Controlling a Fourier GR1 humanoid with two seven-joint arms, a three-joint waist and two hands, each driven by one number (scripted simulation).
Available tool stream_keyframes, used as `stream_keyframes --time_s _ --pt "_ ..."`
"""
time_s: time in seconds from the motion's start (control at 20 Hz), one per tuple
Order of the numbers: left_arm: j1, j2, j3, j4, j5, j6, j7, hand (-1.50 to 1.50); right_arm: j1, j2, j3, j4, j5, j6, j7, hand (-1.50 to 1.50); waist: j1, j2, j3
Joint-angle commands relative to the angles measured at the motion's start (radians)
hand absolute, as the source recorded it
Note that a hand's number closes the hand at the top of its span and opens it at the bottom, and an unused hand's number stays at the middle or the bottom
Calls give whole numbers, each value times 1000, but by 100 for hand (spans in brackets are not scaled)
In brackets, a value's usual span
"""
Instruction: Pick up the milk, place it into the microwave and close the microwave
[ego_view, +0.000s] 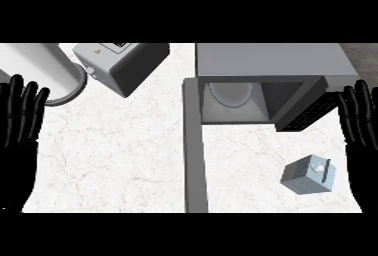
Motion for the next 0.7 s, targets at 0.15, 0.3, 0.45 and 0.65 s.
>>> stream_keyframes --time_s 0.15,0.3,0.45,0.65 --pt "-87 42 100 81 126 -45 43 -150 4 72 42 -62 175 -146 45 -150 14 17 11" --pt "-46 -5 108 133 149 -7 70 -150 75 56 66 -150 186 -139 166 -150 8 16 11" --pt "7 60 193 33 277 -71 142 -150 143 86 193 -260 274 -184 236 -150 17 13 11" --pt "105 26 171 -5 243 -81 98 -150 227 86 242 -408 332 -169 326 -150 14 14 11"
